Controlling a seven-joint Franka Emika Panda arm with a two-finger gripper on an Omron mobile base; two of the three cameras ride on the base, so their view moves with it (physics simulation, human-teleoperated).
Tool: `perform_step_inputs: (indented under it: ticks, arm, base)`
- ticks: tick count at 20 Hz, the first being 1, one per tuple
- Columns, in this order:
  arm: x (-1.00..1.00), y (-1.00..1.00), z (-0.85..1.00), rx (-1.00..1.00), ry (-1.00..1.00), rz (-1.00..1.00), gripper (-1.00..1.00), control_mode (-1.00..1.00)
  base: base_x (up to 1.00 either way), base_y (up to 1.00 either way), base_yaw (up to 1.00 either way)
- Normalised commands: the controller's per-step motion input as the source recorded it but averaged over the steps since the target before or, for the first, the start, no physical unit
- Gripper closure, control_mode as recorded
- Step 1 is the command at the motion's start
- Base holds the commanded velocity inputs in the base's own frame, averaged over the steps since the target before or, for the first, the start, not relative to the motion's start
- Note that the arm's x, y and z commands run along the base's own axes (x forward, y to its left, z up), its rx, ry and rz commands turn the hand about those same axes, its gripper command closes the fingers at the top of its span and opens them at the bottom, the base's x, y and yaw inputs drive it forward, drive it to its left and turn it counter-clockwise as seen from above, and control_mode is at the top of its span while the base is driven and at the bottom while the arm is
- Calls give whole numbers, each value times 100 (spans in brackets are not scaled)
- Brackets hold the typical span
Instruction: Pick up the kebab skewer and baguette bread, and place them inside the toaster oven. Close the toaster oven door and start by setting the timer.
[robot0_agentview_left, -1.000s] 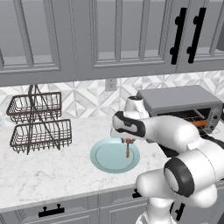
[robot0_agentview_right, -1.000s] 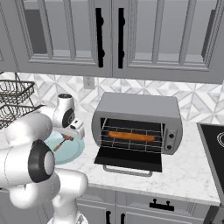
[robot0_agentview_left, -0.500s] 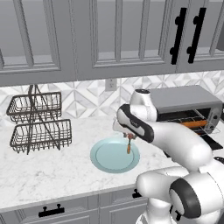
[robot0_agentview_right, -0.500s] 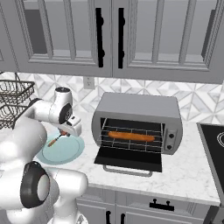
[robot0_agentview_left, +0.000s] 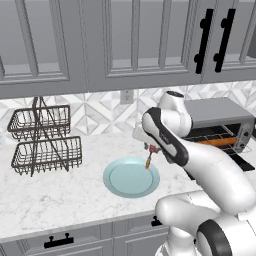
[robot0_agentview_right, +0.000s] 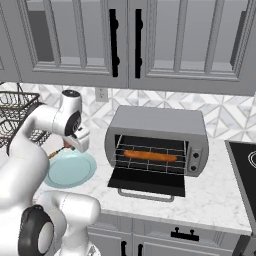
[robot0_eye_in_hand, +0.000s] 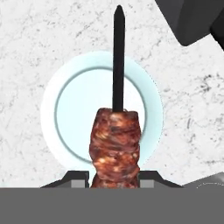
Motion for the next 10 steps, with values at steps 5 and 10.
perform_step_inputs:
  ticks: [5,10]
  arm:
    - [-14,-9,48,8,0,-10,100,-100]
    - [-19,-35,41,9,0,-18,100,-100]
  base:
    - [0,0,0]
    - [0,0,0]
